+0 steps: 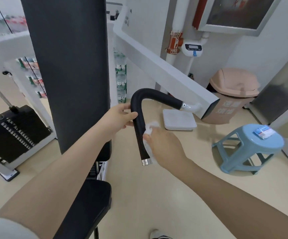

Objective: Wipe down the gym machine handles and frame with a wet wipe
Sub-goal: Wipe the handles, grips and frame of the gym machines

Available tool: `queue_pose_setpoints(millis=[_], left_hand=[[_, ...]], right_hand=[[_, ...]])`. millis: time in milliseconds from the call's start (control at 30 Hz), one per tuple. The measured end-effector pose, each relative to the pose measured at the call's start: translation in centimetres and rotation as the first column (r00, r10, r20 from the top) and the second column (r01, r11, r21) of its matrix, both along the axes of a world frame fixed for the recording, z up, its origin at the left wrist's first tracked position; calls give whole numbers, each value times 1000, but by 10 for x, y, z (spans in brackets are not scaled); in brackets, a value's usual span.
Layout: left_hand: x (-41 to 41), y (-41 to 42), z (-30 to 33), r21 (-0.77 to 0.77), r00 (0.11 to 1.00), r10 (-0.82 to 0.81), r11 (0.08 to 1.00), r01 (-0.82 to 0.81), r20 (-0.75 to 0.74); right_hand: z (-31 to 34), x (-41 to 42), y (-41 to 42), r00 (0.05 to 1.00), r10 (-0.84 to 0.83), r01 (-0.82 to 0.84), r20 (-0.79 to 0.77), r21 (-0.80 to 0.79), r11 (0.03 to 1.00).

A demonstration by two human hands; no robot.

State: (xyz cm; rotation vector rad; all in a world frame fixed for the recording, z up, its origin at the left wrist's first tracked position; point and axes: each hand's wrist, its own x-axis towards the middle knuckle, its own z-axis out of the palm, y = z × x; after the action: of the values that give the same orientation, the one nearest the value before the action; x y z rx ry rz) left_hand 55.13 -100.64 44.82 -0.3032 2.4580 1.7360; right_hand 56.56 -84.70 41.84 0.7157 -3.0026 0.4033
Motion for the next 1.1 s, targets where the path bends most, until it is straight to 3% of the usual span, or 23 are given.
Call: queue_pose_setpoints(millis=[67, 133, 233, 333, 400, 567, 600, 700, 733, 767, 900, 967, 1033, 1100], left_hand=[[-3, 2, 0, -31, 999, 27, 999, -26, 27], [-1, 2, 1, -10, 991, 118, 993, -117, 68], [9, -6, -4, 24, 985, 173, 985, -173, 4], [21, -19, -8, -17, 959, 282, 959, -282, -23], [28, -23, -10, -18, 942, 336, 942, -336, -15], [39, -22, -13, 16, 916, 402, 915, -402, -1], [40, -22, -13, 21, 911, 413, 910, -413, 2], [41, -20, -14, 18, 902, 431, 902, -431, -1], [42, -20, -13, 15, 900, 437, 900, -437, -3], [42, -20, -12, 17, 897, 442, 897, -442, -2], [43, -18, -4, 22, 901, 433, 901, -433, -16], [42, -16, -2, 4, 905, 424, 906, -424, -29], [41, -13, -1, -10, 920, 391, 920, -392, -33], [39, -10, -2, -33, 941, 337, 940, -338, -31]], right_hand=[[4, -9, 5, 911, 87, -88, -404, 15, 996], [4, -25, 8, 735, 334, -393, -590, 31, 919], [3, -40, 13, 461, 771, -684, -439, 379, 624], [2, -44, 15, 344, 928, -778, -144, 509, 368], [5, -52, 13, 276, 960, -817, -54, 513, 264], [22, -70, 2, 430, 899, -778, -83, 471, 416], [17, -67, 2, 411, 909, -784, -72, 481, 392], [1, -56, 5, 236, 967, -837, -96, 486, 253], [4, -60, 4, 217, 967, -844, -134, 472, 255], [9, -68, 0, 240, 953, -840, -184, 454, 299], [35, -110, -14, 487, 766, -708, -419, 324, 628], [35, -117, -18, 586, 654, -627, -479, 244, 740], [28, -110, -24, 595, 590, -592, -546, 199, 781], [21, -100, -25, 527, 630, -632, -570, 233, 739]])
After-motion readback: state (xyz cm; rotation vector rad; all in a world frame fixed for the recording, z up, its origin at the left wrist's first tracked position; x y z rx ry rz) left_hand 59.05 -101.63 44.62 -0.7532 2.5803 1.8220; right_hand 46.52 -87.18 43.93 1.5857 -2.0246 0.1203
